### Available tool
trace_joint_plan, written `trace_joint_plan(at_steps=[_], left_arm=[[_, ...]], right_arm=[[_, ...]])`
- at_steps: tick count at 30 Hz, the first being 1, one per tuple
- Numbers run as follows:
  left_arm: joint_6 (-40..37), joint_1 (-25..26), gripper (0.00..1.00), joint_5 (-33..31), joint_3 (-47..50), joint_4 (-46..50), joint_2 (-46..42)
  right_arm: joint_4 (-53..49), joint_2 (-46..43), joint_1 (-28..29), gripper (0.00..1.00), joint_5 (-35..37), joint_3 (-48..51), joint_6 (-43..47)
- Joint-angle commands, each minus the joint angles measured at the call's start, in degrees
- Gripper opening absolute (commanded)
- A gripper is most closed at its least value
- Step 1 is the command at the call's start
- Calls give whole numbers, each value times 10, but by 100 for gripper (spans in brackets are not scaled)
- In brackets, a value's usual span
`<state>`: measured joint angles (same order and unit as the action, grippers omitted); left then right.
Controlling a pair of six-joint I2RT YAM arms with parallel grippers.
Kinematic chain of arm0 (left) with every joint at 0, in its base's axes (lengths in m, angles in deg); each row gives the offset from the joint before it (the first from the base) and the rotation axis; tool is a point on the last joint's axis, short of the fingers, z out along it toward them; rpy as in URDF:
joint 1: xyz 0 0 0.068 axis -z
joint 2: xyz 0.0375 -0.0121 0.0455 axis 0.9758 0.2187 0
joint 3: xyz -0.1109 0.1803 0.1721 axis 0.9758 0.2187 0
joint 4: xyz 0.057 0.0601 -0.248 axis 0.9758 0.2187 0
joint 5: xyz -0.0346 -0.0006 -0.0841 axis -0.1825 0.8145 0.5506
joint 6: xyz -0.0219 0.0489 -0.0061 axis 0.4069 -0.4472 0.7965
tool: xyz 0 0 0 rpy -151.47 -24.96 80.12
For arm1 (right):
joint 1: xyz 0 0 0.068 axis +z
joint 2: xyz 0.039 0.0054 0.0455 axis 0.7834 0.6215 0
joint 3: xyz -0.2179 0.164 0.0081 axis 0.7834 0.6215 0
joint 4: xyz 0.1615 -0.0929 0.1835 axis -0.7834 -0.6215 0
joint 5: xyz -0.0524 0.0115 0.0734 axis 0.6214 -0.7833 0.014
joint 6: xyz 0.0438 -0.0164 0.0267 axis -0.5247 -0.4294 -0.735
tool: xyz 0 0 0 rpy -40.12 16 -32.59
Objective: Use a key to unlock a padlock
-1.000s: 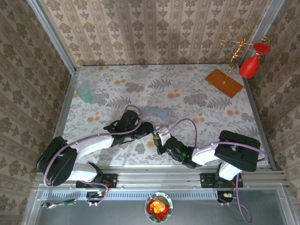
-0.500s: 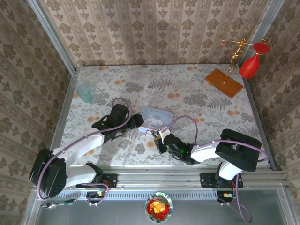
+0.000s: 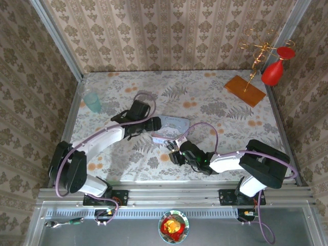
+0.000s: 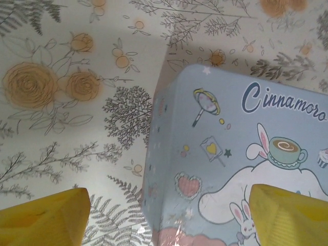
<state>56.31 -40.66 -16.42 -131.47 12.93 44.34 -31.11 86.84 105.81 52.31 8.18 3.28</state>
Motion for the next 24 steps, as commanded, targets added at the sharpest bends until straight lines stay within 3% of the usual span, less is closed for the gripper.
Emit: trace_joint_plan(at_steps=[1, 7, 15, 24], left_arm=[[-44, 11, 83, -13, -40, 42, 39], [-33, 15, 83, -32, -49, 45, 84], [-9, -4, 82, -51, -4, 36, 79], [4, -4, 81, -44, 35, 12, 70]], right_arm=[[-19, -16, -7, 56, -21, -11, 14], [-7, -23, -42, 61, -49, -11, -1], [-50, -6, -148, 61, -209, -65, -1], [-85, 22, -181, 56, -322, -81, -9]])
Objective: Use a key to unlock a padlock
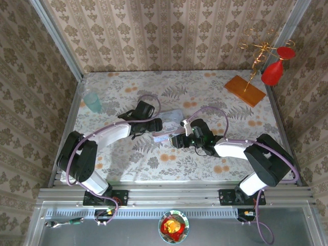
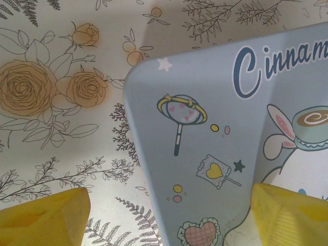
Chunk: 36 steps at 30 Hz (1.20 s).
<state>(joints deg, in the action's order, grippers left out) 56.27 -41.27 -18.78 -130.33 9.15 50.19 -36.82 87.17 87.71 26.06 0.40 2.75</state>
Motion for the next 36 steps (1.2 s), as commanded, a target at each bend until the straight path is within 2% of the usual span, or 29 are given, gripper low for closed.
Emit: trace_joint_plan(at_steps=[1, 9, 19, 22, 27, 36], left_arm=[[6, 3, 81, -21, 26, 51, 13], [11, 4, 81, -22, 40, 46, 3], [19, 4, 81, -18, 51, 38, 1], [21, 5, 81, -18, 54, 36, 1], [13, 4, 81, -35, 56, 47, 3], [15, 3, 81, -40, 80, 34, -6]], right_arm=[[-30, 26, 0, 55, -67, -4, -8], [-22, 49, 11, 51, -44, -3, 0], [-44, 66, 34, 45, 25, -20, 21], [-46, 68, 47, 38, 51, -24, 23], [-44, 55, 73, 18, 101, -18, 27], [-22, 23, 100, 7, 182, 9, -15]])
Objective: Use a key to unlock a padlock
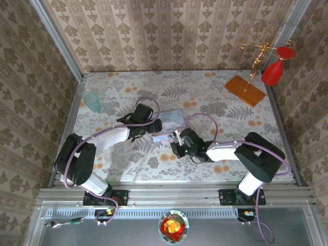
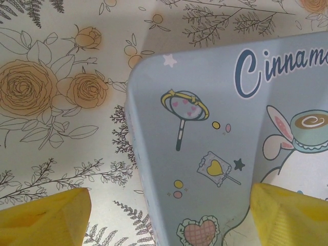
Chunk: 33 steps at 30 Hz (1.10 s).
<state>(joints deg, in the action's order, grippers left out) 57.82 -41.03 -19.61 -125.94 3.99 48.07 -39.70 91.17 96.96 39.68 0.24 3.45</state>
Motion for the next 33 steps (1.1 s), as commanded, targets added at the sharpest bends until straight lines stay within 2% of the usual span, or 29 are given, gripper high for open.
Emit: trace_joint_plan(at_steps=[1, 4, 5, 7, 9, 12, 19, 26, 33], left_arm=[[-1, 0, 81, -32, 37, 83, 15], [0, 3, 81, -32, 41, 82, 17], [1, 4, 81, -32, 41, 83, 17], [2, 9, 80, -28, 44, 82, 13], [8, 19, 80, -29, 48, 80, 7], [24, 34, 80, -29, 58, 74, 2], [43, 49, 79, -40, 70, 72, 5], [62, 71, 79, -53, 68, 74, 7], [123, 107, 78, -47, 76, 58, 1]], right_arm=[[6, -18, 10, 7, 53, 10, -29], [3, -23, 20, 5, 78, 9, -52], [0, -25, 24, 1, 89, 9, -68], [-10, -30, 25, 1, 99, 6, -128], [22, -33, 29, 0, 102, 18, -187], [34, -32, 31, 0, 127, 25, -244], [-69, -23, 29, 0, 207, -9, -276], [-55, -12, 16, 0, 190, -11, -329], [-33, -8, -13, 0, 151, 1, -414]])
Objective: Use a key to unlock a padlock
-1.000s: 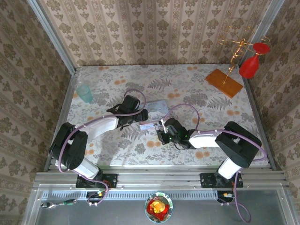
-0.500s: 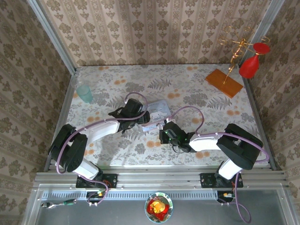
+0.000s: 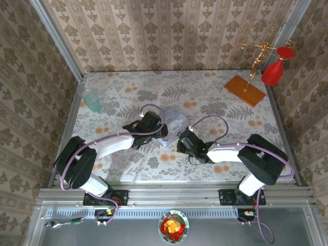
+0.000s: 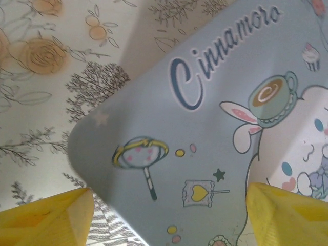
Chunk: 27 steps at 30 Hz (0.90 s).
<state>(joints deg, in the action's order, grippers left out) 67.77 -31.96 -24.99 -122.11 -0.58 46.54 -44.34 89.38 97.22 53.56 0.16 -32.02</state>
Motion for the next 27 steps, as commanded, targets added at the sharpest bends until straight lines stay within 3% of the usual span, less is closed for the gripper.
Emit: trace_joint_plan(at_steps=[1, 11, 17, 27], left_arm=[[28, 20, 78, 7, 39, 98, 15], [32, 32, 78, -8, 29, 107, 15], [40, 32, 78, -10, 33, 105, 19], [36, 29, 79, -18, 31, 102, 29]], right_arm=[[17, 10, -19, 0, 11, 4, -63], [12, 16, -42, 0, -15, -3, -59], [-70, 36, -60, 0, -57, -59, -27], [-66, -17, -123, 0, -109, -43, -3]])
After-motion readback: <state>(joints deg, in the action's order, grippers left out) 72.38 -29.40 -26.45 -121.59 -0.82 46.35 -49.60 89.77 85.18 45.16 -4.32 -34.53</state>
